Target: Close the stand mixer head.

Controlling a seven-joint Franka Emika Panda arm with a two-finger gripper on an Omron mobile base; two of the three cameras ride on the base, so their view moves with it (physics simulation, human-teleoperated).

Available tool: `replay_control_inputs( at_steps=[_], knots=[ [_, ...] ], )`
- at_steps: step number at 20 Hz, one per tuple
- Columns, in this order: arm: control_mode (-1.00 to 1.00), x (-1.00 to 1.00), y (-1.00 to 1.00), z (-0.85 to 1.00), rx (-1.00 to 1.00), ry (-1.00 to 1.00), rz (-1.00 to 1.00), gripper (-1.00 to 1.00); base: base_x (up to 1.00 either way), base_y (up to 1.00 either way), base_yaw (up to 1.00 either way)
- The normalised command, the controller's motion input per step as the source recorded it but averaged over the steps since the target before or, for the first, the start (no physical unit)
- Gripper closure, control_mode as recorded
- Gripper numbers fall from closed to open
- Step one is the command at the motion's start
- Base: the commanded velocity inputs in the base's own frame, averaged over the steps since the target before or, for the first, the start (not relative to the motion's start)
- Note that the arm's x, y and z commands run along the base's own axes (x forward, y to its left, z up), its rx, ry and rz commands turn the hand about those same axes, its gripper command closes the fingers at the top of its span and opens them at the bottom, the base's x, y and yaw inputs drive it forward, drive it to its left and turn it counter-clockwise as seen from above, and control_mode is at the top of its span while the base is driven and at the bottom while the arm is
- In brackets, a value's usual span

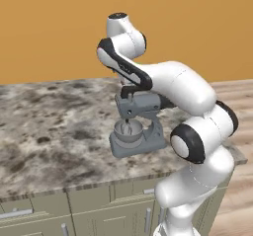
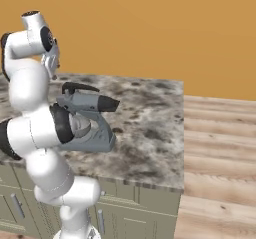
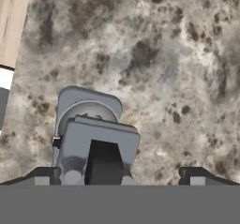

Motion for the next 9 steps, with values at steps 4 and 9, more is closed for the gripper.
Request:
replay_control_inputs(
  at_steps=[4,9],
  knots=[
    [-1.00,-0.81,0.09,0.05,-0.03,-0.22,-0.06,-1.00,0.00,0.00,0.00],
    [-1.00,-0.81,0.00,0.00,0.00,-0.15,-0.08,-1.00,0.00,0.00,0.00]
  ],
)
